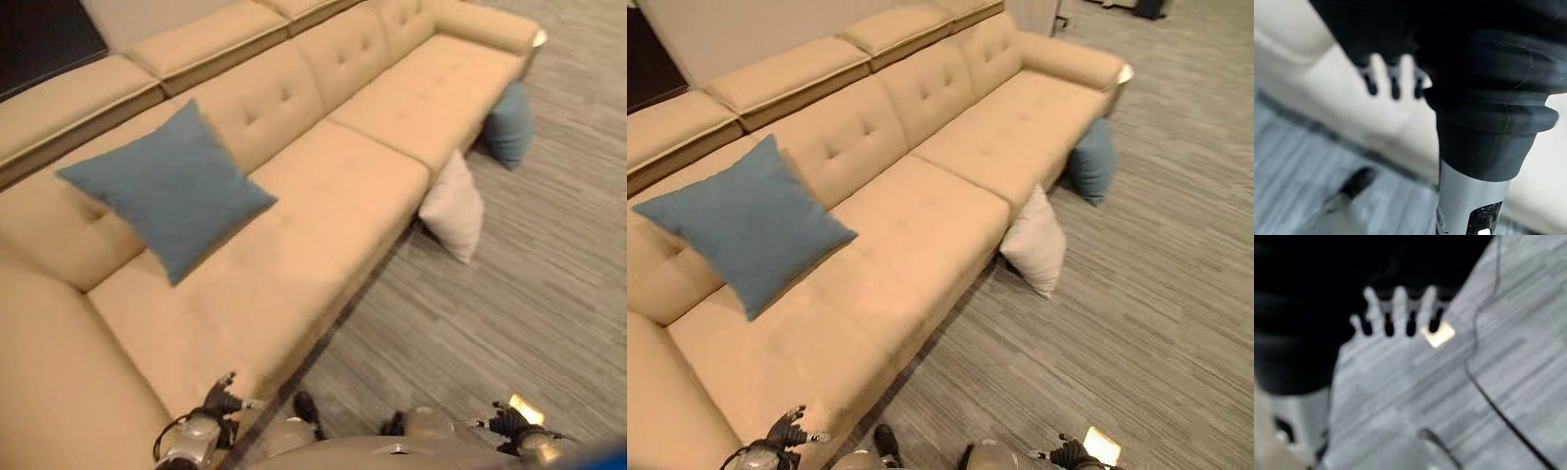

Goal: Pick up all the scattered cushions and arrange them neatly on the sofa.

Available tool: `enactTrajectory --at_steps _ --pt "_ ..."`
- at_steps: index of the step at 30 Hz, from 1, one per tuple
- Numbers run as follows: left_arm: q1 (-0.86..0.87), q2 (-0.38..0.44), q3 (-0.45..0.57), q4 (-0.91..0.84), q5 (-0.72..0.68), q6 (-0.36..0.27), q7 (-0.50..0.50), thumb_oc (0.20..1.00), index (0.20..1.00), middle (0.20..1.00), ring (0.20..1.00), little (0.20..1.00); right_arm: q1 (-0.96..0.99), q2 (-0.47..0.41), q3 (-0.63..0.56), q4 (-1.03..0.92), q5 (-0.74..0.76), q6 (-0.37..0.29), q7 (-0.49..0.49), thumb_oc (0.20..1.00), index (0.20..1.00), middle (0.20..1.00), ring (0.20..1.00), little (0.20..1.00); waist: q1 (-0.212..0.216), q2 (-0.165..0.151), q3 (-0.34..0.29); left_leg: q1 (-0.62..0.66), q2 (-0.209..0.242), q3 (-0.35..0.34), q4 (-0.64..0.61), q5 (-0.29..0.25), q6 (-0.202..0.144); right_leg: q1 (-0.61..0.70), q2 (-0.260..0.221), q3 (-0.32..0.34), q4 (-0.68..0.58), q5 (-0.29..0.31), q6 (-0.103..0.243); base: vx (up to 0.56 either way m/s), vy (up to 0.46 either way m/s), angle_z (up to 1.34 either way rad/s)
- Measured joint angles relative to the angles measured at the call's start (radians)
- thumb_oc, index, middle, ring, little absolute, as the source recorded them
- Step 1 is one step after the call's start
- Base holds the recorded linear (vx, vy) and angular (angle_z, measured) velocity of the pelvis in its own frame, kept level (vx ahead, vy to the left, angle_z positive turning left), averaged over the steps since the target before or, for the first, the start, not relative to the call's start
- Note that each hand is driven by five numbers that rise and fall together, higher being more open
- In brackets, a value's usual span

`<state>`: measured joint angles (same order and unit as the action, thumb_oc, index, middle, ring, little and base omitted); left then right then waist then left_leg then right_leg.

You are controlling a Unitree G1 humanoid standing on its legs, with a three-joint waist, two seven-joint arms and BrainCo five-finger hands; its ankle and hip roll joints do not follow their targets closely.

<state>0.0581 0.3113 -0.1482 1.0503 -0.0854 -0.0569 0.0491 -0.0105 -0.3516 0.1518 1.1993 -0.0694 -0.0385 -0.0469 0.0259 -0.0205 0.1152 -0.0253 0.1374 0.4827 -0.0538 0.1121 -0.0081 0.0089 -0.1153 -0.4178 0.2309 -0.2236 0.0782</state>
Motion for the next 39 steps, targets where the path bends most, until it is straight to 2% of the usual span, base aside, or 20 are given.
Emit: enactTrajectory --at_steps 1,6,7,8,9,10,11,14,15,16,17,19,20,22,23,24,25,26,31,39 --pt "0.002 -0.014 -0.007 0.015 0.001 0.0 0.0 1.0 1.0 1.0 1.0 1.0 0.006 -0.007 0.001 -0.007 -0.004 -0.002 -0.001 1.0 1.0 1.0 1.0 1.0 0.0 0.006 -0.015 -0.001 0.005 -0.052 0.012 0.023 -0.037 -0.005 0.033 0.025 -0.03 0.019 -0.026 -0.03 -0.117 -0.62" --pt "-0.025 -0.037 -0.011 0.036 0.001 0.002 -0.001 1.0 1.0 1.0 1.0 1.0 0.057 -0.021 0.019 -0.022 -0.003 0.0 -0.005 1.0 1.0 1.0 1.0 1.0 -0.043 -0.016 -0.039 -0.064 0.037 -0.076 0.122 0.054 -0.076 -0.051 0.053 0.054 -0.023 0.031 -0.091 -0.05 -0.02 -0.33" --pt "-0.024 -0.027 -0.029 0.036 0.001 0.003 0.002 1.0 1.0 1.0 1.0 1.0 0.049 -0.02 0.054 -0.005 -0.006 0.0 -0.004 1.0 1.0 1.0 1.0 1.0 -0.031 -0.041 -0.032 -0.062 0.019 -0.232 0.152 0.04 -0.094 -0.069 0.057 0.138 -0.024 0.062 -0.118 -0.08 0.022 -1.37" --pt "-0.023 -0.025 -0.041 0.036 0.002 0.003 0.001 1.0 1.0 1.0 1.0 1.0 0.039 -0.023 0.062 -0.002 -0.008 0.0 -0.004 1.0 1.0 1.0 1.0 1.0 -0.02 -0.049 -0.034 -0.046 -0.006 -0.33 0.136 0.01 -0.117 -0.085 0.057 0.175 -0.03 0.074 -0.108 -0.06 0.032 -1.59" --pt "-0.029 -0.03 -0.039 0.035 0.003 0.003 0.001 1.0 1.0 1.0 1.0 1.0 0.03 -0.026 0.062 -0.004 -0.012 0.0 -0.005 1.0 1.0 1.0 1.0 1.0 -0.02 -0.047 -0.033 -0.044 -0.018 -0.368 0.133 0.001 -0.124 -0.083 0.065 0.193 -0.049 0.095 -0.099 -0.05 0.077 -1.1" --pt "-0.047 -0.037 -0.031 0.036 0.001 0.002 0.004 1.0 1.0 1.0 1.0 1.0 0.025 -0.024 0.067 -0.002 -0.014 0.004 -0.004 1.0 1.0 1.0 1.0 1.0 -0.063 -0.043 -0.031 -0.025 -0.035 -0.432 0.123 -0.014 -0.124 -0.067 0.096 0.233 -0.11 0.153 -0.11 -0.03 0.075 -1.04" --pt "-0.042 -0.037 -0.026 0.035 0.0 0.0 0.003 1.0 1.0 1.0 1.0 1.0 0.016 -0.019 0.069 -0.003 -0.015 0.004 -0.003 1.0 1.0 1.0 1.0 1.0 -0.051 -0.04 -0.03 0.006 -0.045 -0.432 0.086 -0.019 -0.116 -0.075 0.108 0.261 -0.118 0.159 -0.101 -0.02 0.09 -0.84" --pt "-0.097 -0.041 -0.028 0.045 -0.001 0.0 0.003 1.0 1.0 1.0 1.0 1.0 0.019 -0.01 0.075 -0.002 -0.014 0.015 -0.003 1.0 1.0 1.0 1.0 1.0 -0.116 -0.034 -0.023 0.019 -0.041 -0.373 0.059 -0.06 -0.081 -0.101 0.133 0.29 -0.13 0.193 -0.092 -0.11 0.156 -0.61" --pt "-0.08 -0.038 -0.028 0.073 -0.001 -0.006 0.003 1.0 1.0 1.0 1.0 1.0 -0.019 -0.009 0.073 -0.008 -0.013 0.02 -0.001 1.0 1.0 1.0 1.0 1.0 -0.08 -0.035 -0.024 0.075 -0.055 -0.344 -0.005 -0.094 -0.042 -0.137 0.149 0.37 -0.121 0.203 -0.071 -0.19 0.187 -1.72" --pt "-0.088 -0.032 -0.024 0.102 0.0 0.004 0.002 1.0 1.0 1.0 1.0 1.0 -0.044 0.007 0.099 -0.039 -0.013 0.017 0.0 1.0 1.0 1.0 1.0 1.0 -0.104 -0.049 -0.019 0.079 -0.078 -0.278 -0.024 -0.088 -0.031 -0.162 0.139 0.42 -0.141 0.236 -0.034 -0.23 0.194 -2.04" --pt "-0.082 -0.03 -0.013 0.109 0.0 0.004 0.002 1.0 1.0 1.0 1.0 1.0 -0.046 0.017 0.104 -0.047 -0.014 0.017 0.002 1.0 1.0 1.0 1.0 1.0 -0.1 -0.051 -0.021 0.083 -0.084 -0.239 -0.038 -0.077 -0.016 -0.171 0.13 0.426 -0.157 0.237 -0.027 -0.18 0.12 -1.52" --pt "-0.072 -0.02 0.01 0.116 0.0 0.004 0.004 1.0 1.0 1.0 1.0 1.0 -0.063 0.037 0.122 -0.055 -0.014 0.017 0.005 1.0 1.0 1.0 1.0 1.0 -0.092 -0.036 -0.006 0.08 -0.078 -0.171 -0.042 -0.081 0.009 -0.179 0.108 0.412 -0.181 0.257 0.027 -0.12 0.029 -1.13" --pt "-0.064 -0.012 0.032 0.12 0.0 0.003 0.021 1.0 1.0 1.0 1.0 1.0 -0.059 0.048 0.132 -0.059 -0.014 0.018 0.009 1.0 1.0 1.0 1.0 1.0 -0.091 -0.021 0.004 0.08 -0.086 -0.136 -0.043 -0.084 0.019 -0.185 0.063 0.359 -0.159 0.266 0.044 -0.14 0.008 -0.67" --pt "-0.062 -0.003 0.042 0.124 0.0 0.002 0.024 1.0 1.0 1.0 1.0 1.0 -0.07 0.052 0.132 -0.039 -0.015 0.016 0.008 1.0 1.0 1.0 1.0 1.0 -0.079 -0.016 0.005 0.074 -0.085 -0.116 -0.044 -0.07 0.048 -0.176 0.018 0.283 -0.08 0.247 0.066 -0.1 -0.007 -0.31" --pt "-0.063 0.0 0.048 0.129 0.0 0.002 0.025 1.0 1.0 1.0 1.0 1.0 -0.075 0.053 0.131 -0.034 -0.015 0.016 0.007 1.0 1.0 1.0 1.0 1.0 -0.069 -0.01 0.008 0.074 -0.077 -0.11 -0.044 -0.07 0.049 -0.173 0.004 0.243 -0.033 0.237 0.057 -0.05 -0.046 -0.12" --pt "-0.062 0.007 0.051 0.135 0.0 0.003 0.029 1.0 1.0 1.0 1.0 1.0 -0.076 0.053 0.131 -0.035 -0.015 0.011 0.005 1.0 1.0 1.0 1.0 1.0 -0.065 -0.002 0.008 0.067 -0.064 -0.124 -0.043 -0.073 0.041 -0.144 0.0 0.242 -0.032 0.197 0.09 -0.04 -0.075 0.01" --pt "-0.059 0.01 0.051 0.15 0.0 0.005 0.032 1.0 1.0 1.0 1.0 1.0 -0.075 0.053 0.129 -0.034 -0.015 0.01 0.005 1.0 1.0 1.0 1.0 1.0 -0.064 -0.006 0.006 0.062 -0.062 -0.125 -0.043 -0.065 0.035 -0.127 -0.003 0.23 -0.066 0.176 0.088 0.01 -0.084 0.14" --pt "-0.053 0.007 0.05 0.156 -0.001 0.009 0.035 1.0 1.0 1.0 1.0 1.0 -0.075 0.051 0.125 -0.033 -0.015 0.01 0.004 1.0 1.0 1.0 1.0 1.0 -0.068 -0.013 -0.001 0.059 -0.06 -0.132 -0.043 -0.062 0.031 -0.116 0.003 0.216 -0.091 0.18 0.058 0.06 -0.077 0.24" --pt "-0.005 -0.029 0.045 0.159 0.001 0.012 0.034 1.0 1.0 1.0 1.0 1.0 -0.048 0.034 0.099 -0.022 -0.013 0.013 0.003 1.0 1.0 1.0 1.0 1.0 -0.069 0.017 -0.059 0.054 -0.02 -0.136 -0.031 -0.043 -0.027 -0.088 0.06 0.229 -0.156 0.191 0.011 0.04 -0.069 -0.04" --pt "-0.052 -0.027 0.011 0.159 0.001 0.019 0.033 1.0 1.0 1.0 1.0 1.0 -0.025 0.026 0.073 -0.016 -0.012 0.022 0.002 1.0 1.0 1.0 1.0 1.0 -0.076 0.014 -0.077 0.059 -0.023 -0.141 -0.027 -0.045 -0.031 -0.075 0.061 0.228 -0.146 0.184 -0.001 0.01 0.0 0.01"
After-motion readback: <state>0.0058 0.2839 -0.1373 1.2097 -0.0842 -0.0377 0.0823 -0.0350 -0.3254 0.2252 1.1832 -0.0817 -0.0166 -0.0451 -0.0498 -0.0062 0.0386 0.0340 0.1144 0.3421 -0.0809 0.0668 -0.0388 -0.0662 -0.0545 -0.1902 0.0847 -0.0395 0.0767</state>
